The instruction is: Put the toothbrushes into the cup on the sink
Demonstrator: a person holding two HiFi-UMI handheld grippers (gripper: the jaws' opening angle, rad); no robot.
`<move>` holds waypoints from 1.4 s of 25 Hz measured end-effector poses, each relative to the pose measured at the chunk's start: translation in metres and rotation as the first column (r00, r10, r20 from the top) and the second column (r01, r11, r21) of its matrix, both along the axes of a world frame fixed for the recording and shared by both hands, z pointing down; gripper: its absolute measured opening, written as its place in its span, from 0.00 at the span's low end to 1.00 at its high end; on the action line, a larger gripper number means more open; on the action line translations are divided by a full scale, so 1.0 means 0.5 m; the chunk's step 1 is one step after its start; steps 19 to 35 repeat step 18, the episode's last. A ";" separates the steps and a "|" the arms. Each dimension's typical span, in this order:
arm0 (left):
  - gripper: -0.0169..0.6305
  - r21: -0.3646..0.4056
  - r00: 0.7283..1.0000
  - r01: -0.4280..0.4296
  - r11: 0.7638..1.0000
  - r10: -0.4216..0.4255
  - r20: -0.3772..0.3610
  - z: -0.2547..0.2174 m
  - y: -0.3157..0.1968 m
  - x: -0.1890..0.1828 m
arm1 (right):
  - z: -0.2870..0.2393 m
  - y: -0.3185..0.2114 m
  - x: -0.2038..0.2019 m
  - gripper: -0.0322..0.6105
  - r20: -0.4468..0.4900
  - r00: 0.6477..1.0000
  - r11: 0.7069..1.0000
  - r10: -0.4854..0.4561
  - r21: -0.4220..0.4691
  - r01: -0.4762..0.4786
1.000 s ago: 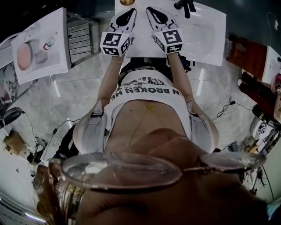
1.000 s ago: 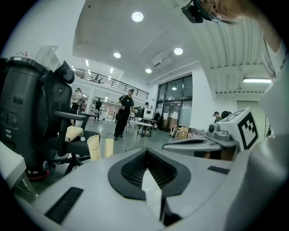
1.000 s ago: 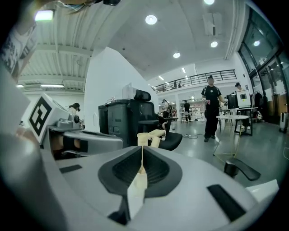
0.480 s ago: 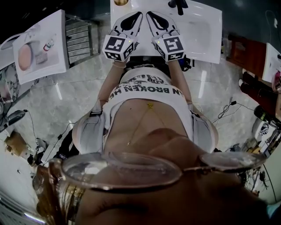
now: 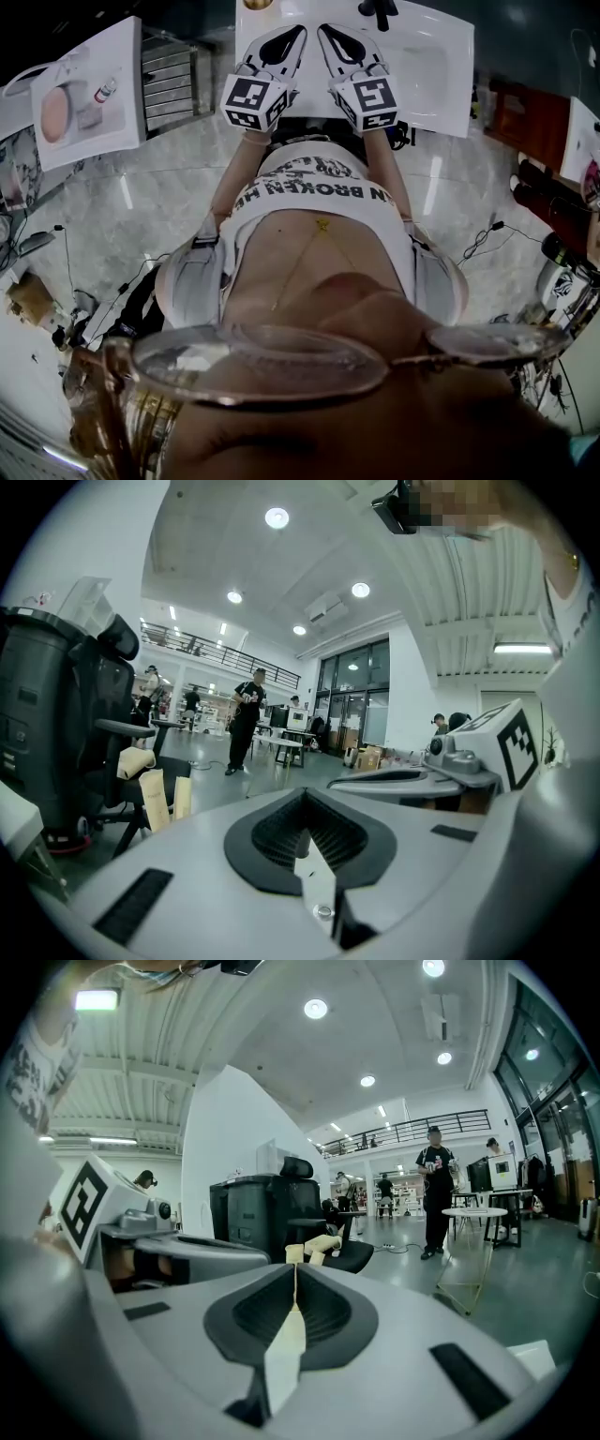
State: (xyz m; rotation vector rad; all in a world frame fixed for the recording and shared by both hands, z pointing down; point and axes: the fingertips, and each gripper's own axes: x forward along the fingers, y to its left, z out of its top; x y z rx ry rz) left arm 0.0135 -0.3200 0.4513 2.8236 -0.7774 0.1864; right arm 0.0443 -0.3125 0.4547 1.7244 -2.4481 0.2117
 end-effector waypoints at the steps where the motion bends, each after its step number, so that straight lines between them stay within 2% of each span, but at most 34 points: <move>1: 0.05 0.001 1.000 0.004 1.000 -0.004 0.001 0.000 0.000 0.000 | 0.000 0.001 0.001 0.10 0.002 1.000 1.000 -0.004 0.000 0.004; 35: 0.05 0.012 0.999 0.031 0.999 -0.031 0.016 0.000 0.018 0.018 | 0.005 0.021 0.025 0.09 0.016 0.999 0.999 -0.034 -0.007 0.034</move>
